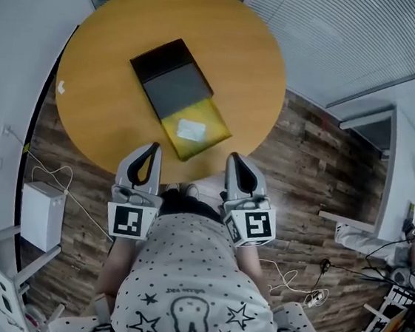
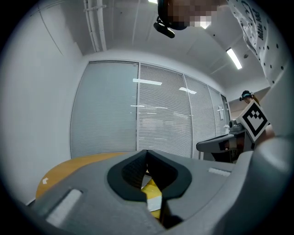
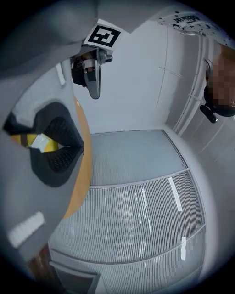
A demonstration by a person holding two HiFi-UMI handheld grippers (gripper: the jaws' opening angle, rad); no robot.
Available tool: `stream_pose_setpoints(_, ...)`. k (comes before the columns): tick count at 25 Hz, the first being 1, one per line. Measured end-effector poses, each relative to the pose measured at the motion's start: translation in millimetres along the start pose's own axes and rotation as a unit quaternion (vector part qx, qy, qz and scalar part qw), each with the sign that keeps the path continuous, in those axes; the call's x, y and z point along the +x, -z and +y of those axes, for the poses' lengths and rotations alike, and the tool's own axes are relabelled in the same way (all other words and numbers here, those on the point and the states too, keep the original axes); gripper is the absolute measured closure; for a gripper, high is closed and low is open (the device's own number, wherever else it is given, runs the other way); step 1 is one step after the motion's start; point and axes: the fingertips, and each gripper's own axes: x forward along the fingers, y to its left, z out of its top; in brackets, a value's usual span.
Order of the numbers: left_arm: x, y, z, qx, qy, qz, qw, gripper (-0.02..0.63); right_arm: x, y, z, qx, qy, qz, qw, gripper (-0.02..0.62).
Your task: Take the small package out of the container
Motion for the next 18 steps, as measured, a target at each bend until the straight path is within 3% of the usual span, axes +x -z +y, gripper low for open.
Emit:
stream_pose_setpoints(9, 12, 0, 11, 0.0, 0.022, 0.001, 0.9998, 0.597, 18, -6, 3, 0.001, 0.011, -0.005, 1.0, 0.591)
stream_pose_setpoints(18, 13, 1, 16, -0.011, 0.015, -0.003, 0.9998, 0.597, 21, -5, 5, 0.0, 0.001, -0.004, 1.0, 0.591)
